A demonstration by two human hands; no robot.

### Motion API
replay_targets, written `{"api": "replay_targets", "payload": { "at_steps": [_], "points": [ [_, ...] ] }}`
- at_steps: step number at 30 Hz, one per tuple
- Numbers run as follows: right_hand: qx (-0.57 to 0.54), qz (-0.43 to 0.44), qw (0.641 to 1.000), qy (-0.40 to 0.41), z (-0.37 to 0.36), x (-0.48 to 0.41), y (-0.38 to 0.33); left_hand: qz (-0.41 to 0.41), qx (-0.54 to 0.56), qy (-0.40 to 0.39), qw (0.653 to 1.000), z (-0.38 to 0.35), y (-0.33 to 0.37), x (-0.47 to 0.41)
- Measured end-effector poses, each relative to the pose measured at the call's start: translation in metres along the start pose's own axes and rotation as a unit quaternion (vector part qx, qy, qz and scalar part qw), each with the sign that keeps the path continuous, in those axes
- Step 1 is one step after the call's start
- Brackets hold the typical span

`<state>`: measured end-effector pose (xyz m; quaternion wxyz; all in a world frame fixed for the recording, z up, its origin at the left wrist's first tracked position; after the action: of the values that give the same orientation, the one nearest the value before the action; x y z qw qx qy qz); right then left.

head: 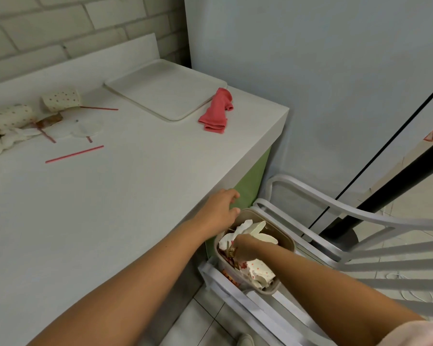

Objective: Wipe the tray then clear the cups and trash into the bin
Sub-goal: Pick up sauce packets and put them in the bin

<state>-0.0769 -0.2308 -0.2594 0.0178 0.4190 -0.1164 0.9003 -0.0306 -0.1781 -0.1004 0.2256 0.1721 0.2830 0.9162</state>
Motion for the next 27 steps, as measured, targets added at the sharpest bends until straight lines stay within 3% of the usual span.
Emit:
{"api": "replay_targets", "payload": {
  "at_steps": [5, 9, 16, 21, 27],
  "points": [
    [-0.024, 0.015, 1.0, -0.01, 0.04, 0.021, -0.001, -0.026, 0.035, 0.05, 0.998, 0.029, 0.004, 0.004],
    [-0.074, -0.022, 0.991, -0.111, 0.054, 0.041, -0.01, -0.042, 0.053, 0.106, 0.992, 0.061, 0.0, 0.012],
    [0.014, -0.002, 0.99, -0.139, 0.127, 0.094, -0.079, -0.02, 0.022, 0.192, 0.981, 0.125, -0.041, 0.03],
    [0.052, 0.054, 0.995, -0.069, 0.168, 0.111, -0.151, 0.038, 0.0, 0.222, 0.974, 0.163, -0.092, 0.047],
    [-0.004, 0.165, 0.981, 0.1, 0.202, 0.094, -0.242, 0.106, -0.011, 0.256, 0.961, 0.212, -0.168, 0.081]
  ]
}}
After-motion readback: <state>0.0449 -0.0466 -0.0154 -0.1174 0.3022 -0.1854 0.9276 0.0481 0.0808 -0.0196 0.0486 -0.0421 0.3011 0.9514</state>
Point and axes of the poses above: each hand's wrist, its own x-axis away from the middle knuckle, its own z-axis out of the back of the hand, y = z × x, the point moved 9 cm from there along -x, towards the middle knuckle, and after that the axes turned 4 degrees about -x, right-handed, at the moved point
